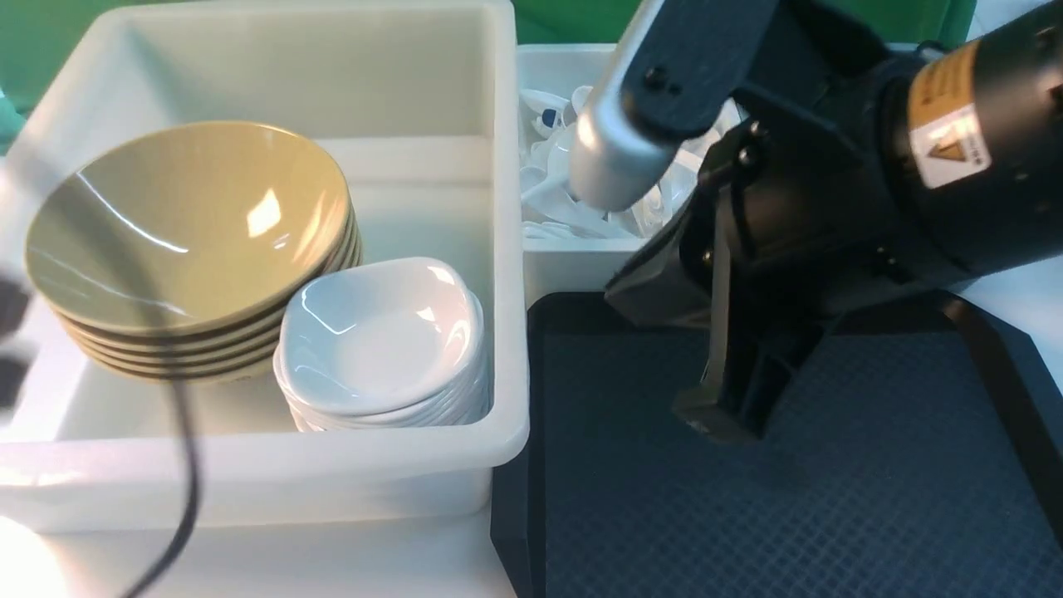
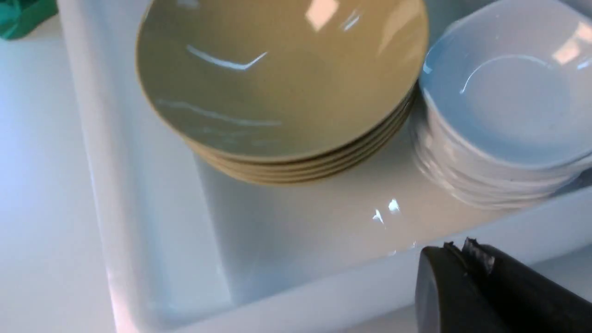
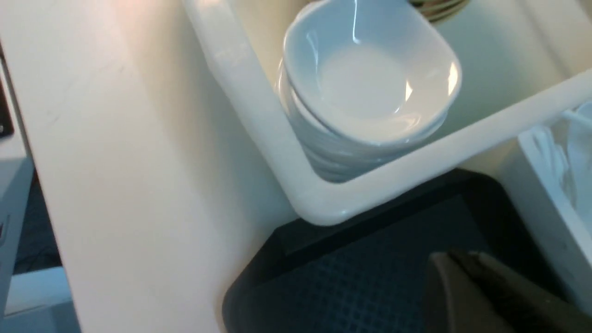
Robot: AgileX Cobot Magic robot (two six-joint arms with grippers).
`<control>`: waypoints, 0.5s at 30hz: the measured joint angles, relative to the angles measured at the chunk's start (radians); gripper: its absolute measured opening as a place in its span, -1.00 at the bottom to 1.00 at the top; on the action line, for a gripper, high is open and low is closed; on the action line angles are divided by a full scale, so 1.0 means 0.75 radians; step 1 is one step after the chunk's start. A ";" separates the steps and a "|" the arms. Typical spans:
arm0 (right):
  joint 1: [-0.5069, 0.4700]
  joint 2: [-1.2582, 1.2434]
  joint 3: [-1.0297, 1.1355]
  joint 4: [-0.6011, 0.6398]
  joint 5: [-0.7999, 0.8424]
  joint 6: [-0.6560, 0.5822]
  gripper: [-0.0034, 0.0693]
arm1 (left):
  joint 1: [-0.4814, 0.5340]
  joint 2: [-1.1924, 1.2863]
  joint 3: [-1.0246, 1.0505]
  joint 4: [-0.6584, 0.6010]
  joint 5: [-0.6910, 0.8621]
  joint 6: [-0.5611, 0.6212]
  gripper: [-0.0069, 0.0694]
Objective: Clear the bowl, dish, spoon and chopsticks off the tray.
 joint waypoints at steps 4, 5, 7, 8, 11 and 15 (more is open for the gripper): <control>0.011 -0.005 0.052 0.003 -0.062 -0.005 -0.76 | 0.000 -0.195 0.167 0.000 -0.035 -0.075 -0.85; 0.014 -0.005 0.077 0.003 -0.084 -0.006 -0.75 | 0.000 -0.266 0.232 0.000 -0.035 -0.106 -0.85; 0.015 -0.009 0.102 0.003 -0.121 -0.005 -0.75 | 0.000 -0.357 0.284 0.000 -0.039 -0.126 -0.85; 0.017 -0.023 0.126 0.003 -0.178 0.004 -0.74 | 0.000 -0.434 0.336 -0.003 -0.053 -0.133 -0.85; 0.017 -0.091 0.185 0.003 -0.344 0.036 -0.74 | 0.000 -0.584 0.422 -0.003 -0.118 -0.137 -0.85; 0.017 -0.232 0.300 0.028 -0.612 0.054 -0.74 | 0.000 -0.733 0.535 -0.003 -0.221 -0.158 -0.85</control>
